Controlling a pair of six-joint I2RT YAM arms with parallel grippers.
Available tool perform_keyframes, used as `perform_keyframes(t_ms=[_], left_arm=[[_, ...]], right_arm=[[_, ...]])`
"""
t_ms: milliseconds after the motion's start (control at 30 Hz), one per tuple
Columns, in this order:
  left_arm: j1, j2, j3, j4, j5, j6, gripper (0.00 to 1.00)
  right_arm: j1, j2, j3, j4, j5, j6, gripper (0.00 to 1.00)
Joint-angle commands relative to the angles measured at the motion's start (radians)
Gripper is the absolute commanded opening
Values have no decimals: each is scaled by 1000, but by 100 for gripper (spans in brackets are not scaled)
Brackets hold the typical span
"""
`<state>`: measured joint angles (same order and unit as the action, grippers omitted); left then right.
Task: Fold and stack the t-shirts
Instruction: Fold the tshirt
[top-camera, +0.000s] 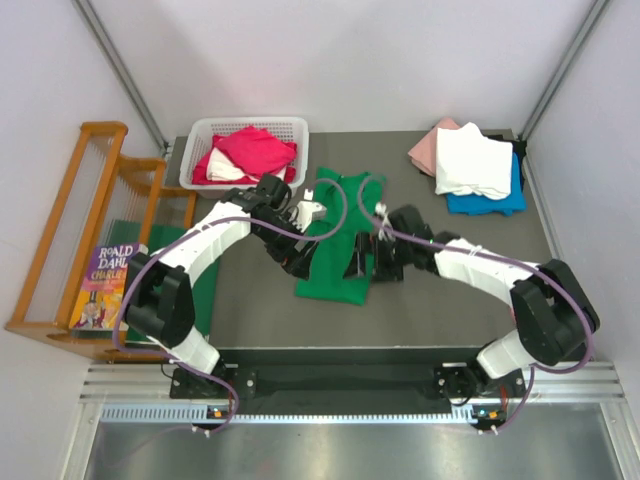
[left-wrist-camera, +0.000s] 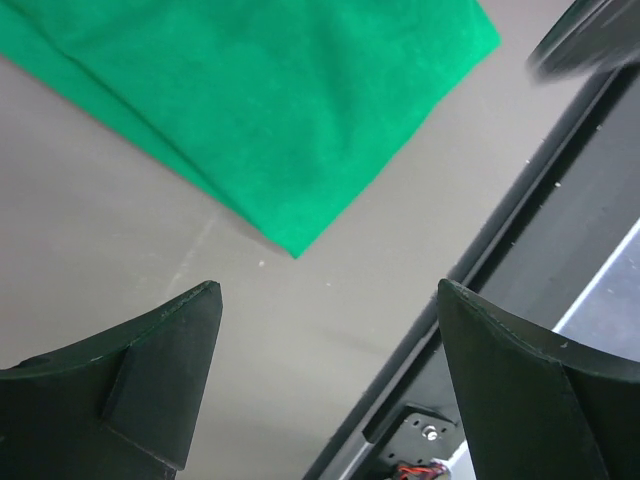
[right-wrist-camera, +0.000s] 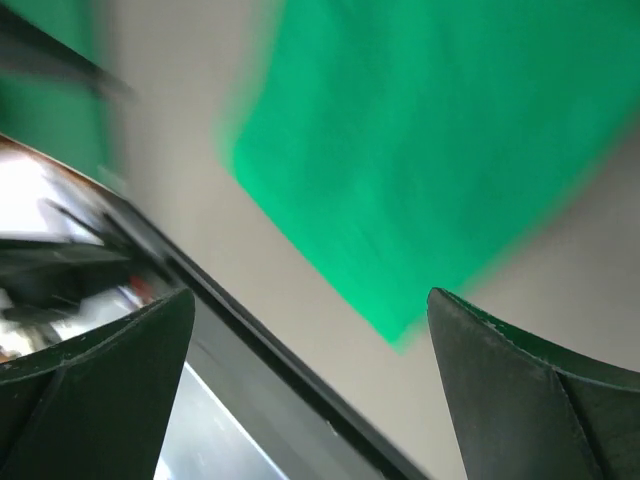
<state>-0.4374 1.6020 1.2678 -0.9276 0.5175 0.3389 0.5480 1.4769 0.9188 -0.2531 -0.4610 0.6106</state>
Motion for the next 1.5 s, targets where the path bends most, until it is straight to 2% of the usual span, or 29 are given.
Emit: perform_keyframes(t_ms=[0,100,200,300,433,733,933,1267,1467], left_arm=[[-1,13,-25,-24,49,-4,93],[-1,27,-53,-27,30,-18,92],[-1,18,-119,42,-29,-69,91],[-4,36,-143,41,-37,-49,91],[-4,62,-176,62,-51,-37,91],[-4,98,-193,136,-60,-61,91],[-6,119,-193,182,-24,-96,91],[-40,121,-206,211,-34,-123,89],[-47,179,-196,211,-62,-135,87]], right_arm=[[58,-21,-138,44,122,83,100],[72,-6,-181,72,116,98,99],[84,-3,-187,68,117,101,99],[89,-9,-186,67,127,107,96],[96,11,-184,80,117,117,86],[133,52,-196,123,97,163,70],[147,68,-207,144,88,186,57],[147,85,-189,143,78,181,53],[147,85,-186,141,76,183,50]])
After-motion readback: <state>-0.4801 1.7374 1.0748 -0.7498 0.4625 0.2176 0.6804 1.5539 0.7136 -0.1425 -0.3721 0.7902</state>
